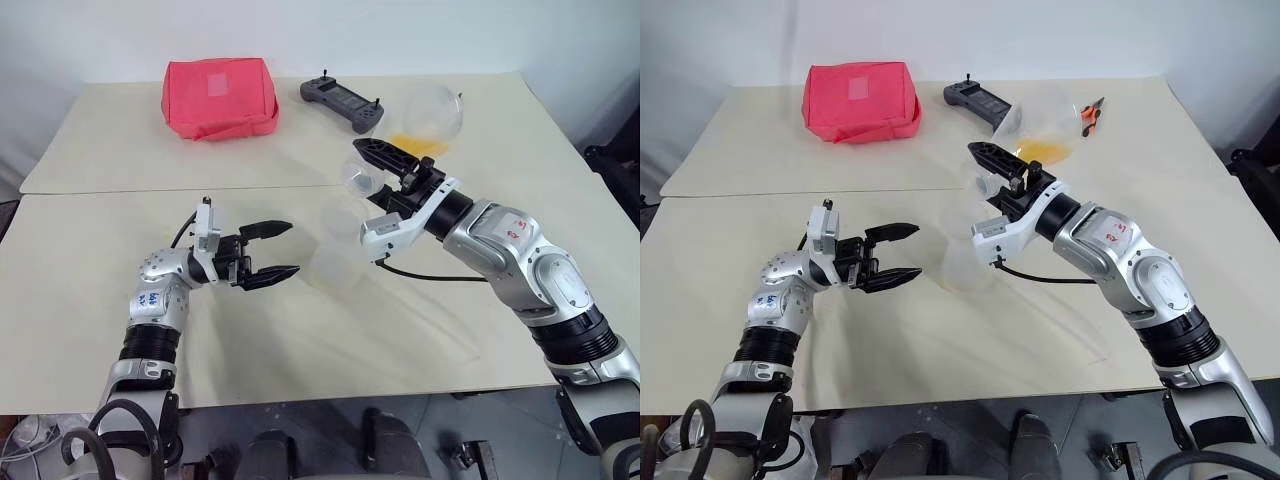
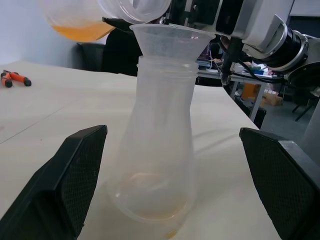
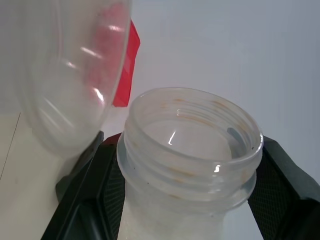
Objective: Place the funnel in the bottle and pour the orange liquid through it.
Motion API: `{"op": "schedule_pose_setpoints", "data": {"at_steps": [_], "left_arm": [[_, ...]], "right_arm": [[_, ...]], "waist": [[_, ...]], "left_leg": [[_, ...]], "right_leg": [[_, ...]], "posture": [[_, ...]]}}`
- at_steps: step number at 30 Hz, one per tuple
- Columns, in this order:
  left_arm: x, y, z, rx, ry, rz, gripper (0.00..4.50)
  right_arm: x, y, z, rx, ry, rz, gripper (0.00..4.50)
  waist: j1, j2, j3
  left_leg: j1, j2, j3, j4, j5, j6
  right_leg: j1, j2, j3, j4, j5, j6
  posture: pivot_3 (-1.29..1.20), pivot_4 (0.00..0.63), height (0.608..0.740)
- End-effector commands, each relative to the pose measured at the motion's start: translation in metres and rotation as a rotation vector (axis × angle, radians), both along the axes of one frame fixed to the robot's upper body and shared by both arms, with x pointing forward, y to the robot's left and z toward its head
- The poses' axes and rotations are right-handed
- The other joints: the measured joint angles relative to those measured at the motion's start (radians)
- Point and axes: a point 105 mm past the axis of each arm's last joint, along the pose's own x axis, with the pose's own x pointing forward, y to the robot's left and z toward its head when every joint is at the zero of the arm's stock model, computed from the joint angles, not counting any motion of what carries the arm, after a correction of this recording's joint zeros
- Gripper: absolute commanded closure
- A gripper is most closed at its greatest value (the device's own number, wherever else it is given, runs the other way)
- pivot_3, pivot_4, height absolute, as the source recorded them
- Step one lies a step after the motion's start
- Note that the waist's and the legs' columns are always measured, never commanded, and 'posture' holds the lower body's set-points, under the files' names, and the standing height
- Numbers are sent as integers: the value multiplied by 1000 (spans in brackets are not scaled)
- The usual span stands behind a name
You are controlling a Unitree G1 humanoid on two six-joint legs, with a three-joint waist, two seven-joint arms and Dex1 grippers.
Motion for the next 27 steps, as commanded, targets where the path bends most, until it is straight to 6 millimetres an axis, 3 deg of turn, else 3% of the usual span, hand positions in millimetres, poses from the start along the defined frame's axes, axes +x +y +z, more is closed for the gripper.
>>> {"op": "schedule_pose_setpoints", "data": {"at_steps": [1,27], "left_arm": [[1,1,10,-12,-42,-1,0],[1,3,11,-15,-50,0,0]], "right_arm": [[-6,-2,19,3,-99,13,1686],[-3,2,18,-114,-216,61,1686]], "waist": [[0,0,0],[-1,0,0]], "left_leg": [[0,0,0,0,0,0],[0,0,0,0,0,0]], "right_leg": [[0,0,0,0,0,0],[0,0,0,0,0,0]], "posture": [[0,150,740],[0,150,740]]}}
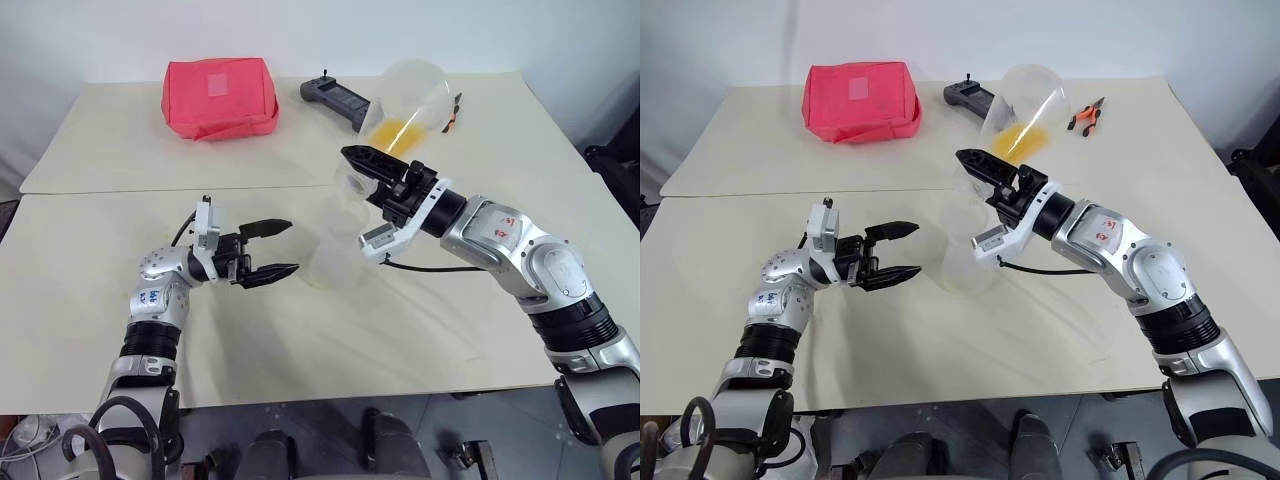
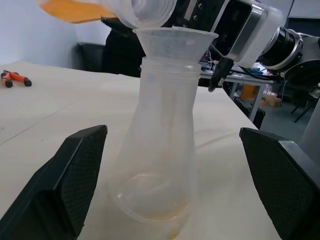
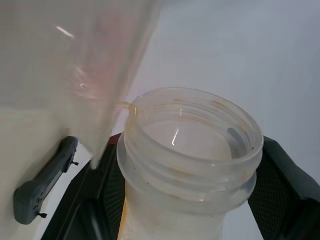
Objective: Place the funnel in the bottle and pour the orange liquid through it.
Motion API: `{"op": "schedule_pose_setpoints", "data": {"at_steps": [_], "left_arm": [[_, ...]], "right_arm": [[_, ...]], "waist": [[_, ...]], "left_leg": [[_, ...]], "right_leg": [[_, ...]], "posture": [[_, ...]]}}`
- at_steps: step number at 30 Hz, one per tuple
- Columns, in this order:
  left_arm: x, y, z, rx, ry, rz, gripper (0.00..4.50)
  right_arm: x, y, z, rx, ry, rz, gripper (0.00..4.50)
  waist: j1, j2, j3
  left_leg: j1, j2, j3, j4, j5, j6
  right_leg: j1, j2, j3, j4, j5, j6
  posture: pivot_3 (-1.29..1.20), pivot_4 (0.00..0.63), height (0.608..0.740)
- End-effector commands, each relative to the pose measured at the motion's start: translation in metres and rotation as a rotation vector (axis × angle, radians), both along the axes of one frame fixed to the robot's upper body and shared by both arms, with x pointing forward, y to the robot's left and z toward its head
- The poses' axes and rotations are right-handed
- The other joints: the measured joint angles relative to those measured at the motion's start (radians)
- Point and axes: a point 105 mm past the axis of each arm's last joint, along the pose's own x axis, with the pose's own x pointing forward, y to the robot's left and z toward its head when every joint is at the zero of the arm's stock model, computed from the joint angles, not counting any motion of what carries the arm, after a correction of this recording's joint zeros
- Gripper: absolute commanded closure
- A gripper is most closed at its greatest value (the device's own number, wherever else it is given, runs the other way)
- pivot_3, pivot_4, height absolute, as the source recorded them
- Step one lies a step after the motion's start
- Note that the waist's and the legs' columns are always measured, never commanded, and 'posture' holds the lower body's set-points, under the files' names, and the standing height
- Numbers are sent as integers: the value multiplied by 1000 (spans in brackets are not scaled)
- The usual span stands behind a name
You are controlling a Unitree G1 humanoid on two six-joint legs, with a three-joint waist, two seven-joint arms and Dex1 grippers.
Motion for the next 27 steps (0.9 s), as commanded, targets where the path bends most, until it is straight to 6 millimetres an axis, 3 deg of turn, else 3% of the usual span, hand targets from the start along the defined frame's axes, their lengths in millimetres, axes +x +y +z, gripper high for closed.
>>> {"op": "schedule_pose_setpoints", "data": {"at_steps": [1,27], "left_arm": [[0,2,10,-13,-47,5,0],[1,1,12,-14,-51,-1,0]], "right_arm": [[-9,0,20,6,-79,34,1686],[-9,-1,19,-45,-120,71,1686]], "waist": [[-1,0,0],[-1,0,0]], "left_leg": [[0,0,0,0,0,0],[0,0,0,0,0,0]], "right_leg": [[0,0,0,0,0,0],[0,0,0,0,0,0]], "posture": [[0,150,740],[0,150,740]]}}
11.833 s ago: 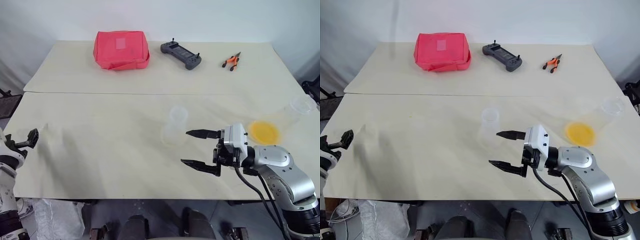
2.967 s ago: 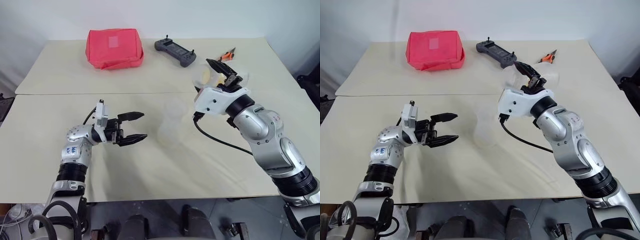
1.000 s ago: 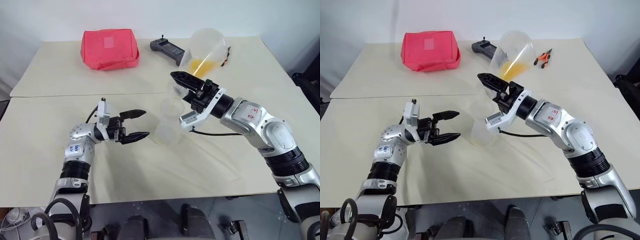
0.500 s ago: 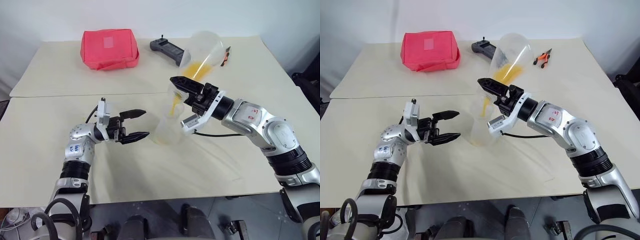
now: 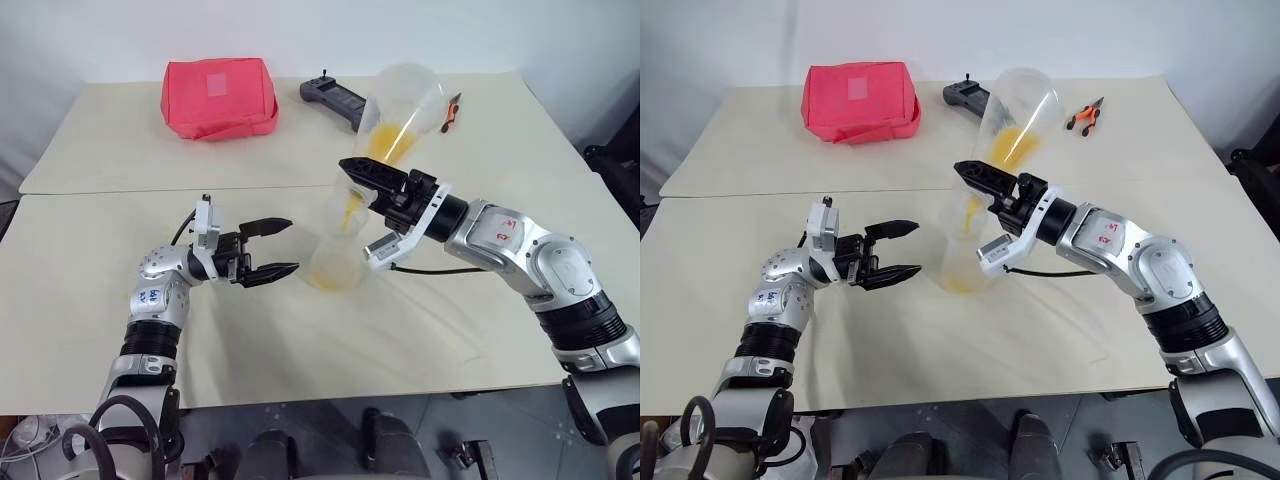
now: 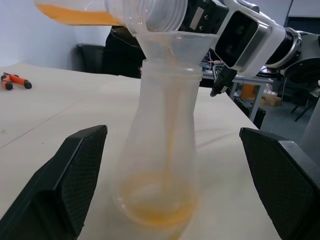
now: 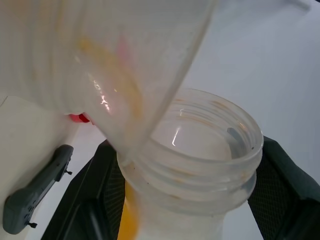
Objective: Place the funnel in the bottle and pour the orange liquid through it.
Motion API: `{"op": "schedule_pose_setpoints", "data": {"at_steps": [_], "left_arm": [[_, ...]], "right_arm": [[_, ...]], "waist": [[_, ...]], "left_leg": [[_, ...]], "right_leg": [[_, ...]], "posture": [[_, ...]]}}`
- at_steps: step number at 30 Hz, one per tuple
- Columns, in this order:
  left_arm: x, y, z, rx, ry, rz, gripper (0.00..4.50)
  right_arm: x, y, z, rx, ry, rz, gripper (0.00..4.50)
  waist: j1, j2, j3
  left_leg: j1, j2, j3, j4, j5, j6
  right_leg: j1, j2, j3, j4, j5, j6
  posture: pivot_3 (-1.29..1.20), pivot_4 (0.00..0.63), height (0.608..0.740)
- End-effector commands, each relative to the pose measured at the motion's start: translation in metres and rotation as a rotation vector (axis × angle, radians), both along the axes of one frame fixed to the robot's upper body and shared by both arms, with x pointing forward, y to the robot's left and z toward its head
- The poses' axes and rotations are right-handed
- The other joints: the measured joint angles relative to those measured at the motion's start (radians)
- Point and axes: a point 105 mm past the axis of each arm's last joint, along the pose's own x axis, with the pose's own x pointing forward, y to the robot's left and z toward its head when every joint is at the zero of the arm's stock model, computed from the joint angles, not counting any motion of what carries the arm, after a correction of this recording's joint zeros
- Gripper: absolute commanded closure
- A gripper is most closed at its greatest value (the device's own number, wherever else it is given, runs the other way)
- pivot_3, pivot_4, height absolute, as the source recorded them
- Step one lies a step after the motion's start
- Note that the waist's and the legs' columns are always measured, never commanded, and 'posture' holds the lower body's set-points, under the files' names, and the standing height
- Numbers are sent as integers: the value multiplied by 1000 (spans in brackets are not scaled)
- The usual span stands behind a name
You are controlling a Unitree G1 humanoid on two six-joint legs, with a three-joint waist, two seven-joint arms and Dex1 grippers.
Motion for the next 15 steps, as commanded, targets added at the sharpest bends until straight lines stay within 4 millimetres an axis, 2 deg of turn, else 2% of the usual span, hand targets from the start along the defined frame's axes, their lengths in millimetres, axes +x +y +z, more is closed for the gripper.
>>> {"op": "schedule_pose_setpoints", "data": {"at_steps": [1,15], "left_arm": [[1,1,10,-15,-43,-1,0],[3,-1,11,-25,-47,5,0]], "right_arm": [[-6,-1,20,10,-78,27,1686],[-4,-1,19,-49,-103,48,1686]], "waist": [[0,0,0],[-1,0,0]], "left_leg": [[0,0,0,0,0,0],[0,0,0,0,0,0]], "right_leg": [[0,0,0,0,0,0],[0,0,0,0,0,0]], "posture": [[0,150,740],[0,150,740]]}}
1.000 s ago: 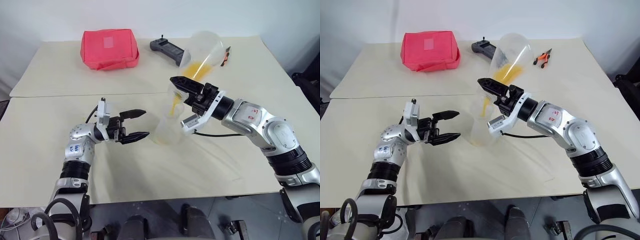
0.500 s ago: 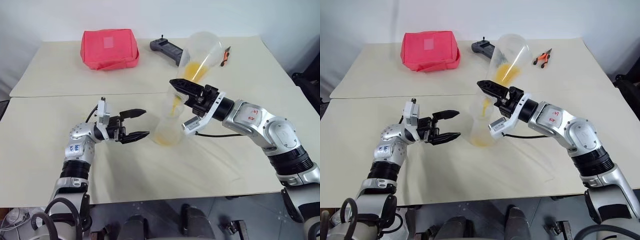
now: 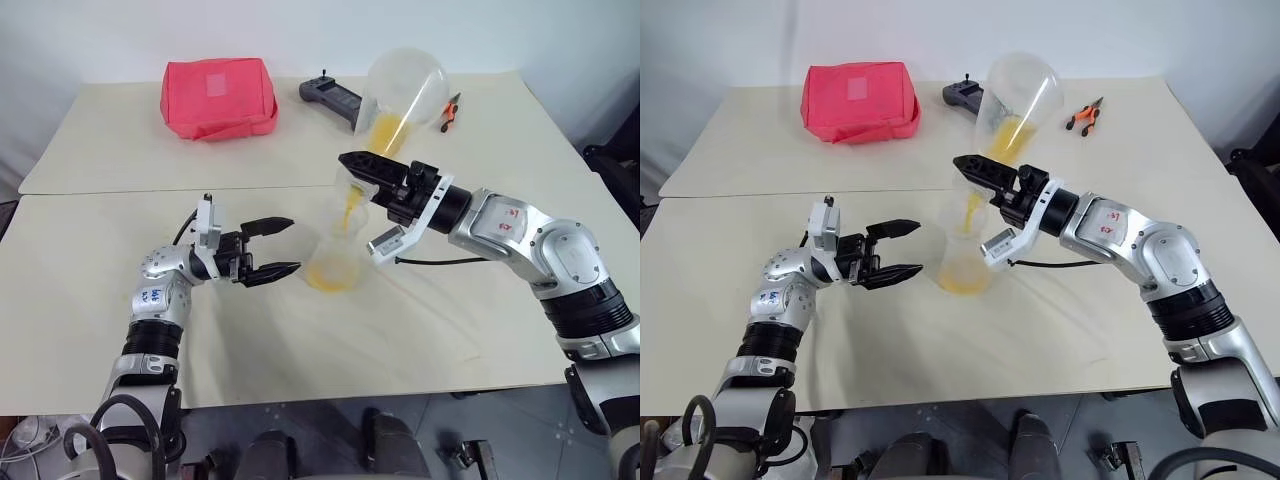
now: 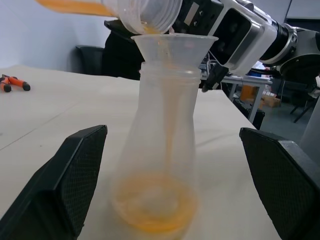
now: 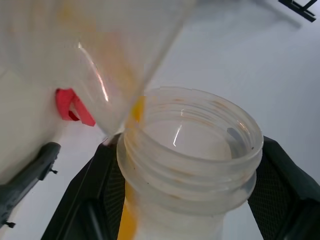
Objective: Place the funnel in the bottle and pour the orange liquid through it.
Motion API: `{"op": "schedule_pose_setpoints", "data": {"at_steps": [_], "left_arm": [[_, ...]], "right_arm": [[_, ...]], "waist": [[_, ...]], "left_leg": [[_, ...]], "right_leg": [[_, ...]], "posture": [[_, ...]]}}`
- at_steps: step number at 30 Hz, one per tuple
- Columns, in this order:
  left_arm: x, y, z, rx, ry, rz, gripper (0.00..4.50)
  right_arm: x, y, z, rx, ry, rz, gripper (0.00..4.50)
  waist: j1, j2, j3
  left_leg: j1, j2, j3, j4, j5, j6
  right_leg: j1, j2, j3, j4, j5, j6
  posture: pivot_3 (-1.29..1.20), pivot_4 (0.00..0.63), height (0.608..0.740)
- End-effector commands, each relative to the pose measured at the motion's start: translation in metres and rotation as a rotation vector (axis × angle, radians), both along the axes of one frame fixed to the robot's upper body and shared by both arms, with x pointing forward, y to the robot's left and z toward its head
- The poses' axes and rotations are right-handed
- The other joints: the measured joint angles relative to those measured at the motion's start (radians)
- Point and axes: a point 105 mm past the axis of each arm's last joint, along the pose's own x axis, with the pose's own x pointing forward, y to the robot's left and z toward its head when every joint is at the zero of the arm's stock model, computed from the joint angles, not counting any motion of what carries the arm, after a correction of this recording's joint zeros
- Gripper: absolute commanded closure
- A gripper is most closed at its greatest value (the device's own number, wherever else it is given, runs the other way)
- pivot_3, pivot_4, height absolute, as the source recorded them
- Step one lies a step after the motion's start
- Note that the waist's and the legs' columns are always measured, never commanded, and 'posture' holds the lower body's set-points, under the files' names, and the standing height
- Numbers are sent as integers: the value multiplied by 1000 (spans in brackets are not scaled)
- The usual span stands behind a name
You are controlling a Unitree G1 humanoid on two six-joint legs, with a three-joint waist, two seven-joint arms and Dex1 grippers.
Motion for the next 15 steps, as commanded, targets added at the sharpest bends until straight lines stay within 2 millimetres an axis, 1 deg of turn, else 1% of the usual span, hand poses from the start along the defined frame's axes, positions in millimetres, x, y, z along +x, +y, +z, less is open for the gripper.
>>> {"op": "schedule_pose_setpoints", "data": {"at_steps": [1,5,9,15], "left_arm": [[3,1,9,-18,-41,9,0],[3,1,8,-21,-41,8,0],[3,0,8,-22,-43,6,0],[4,0,8,-23,-43,5,0]], "right_arm": [[-5,0,13,1,-54,22,1686],[-5,0,14,-5,-65,26,1686],[-7,1,8,-13,-44,36,1686],[-8,2,10,-10,-62,43,1686]], "waist": [[0,0,0],[0,0,0],[0,0,0],[0,0,0]], "left_leg": [[0,0,0,0,0,0],[0,0,0,0,0,0],[0,0,0,0,0,0],[0,0,0,0,0,0]], "right_leg": [[0,0,0,0,0,0],[0,0,0,0,0,0],[0,0,0,0,0,0],[0,0,0,0,0,0]], "posture": [[0,150,740],[0,150,740],[0,150,740],[0,150,740]]}}
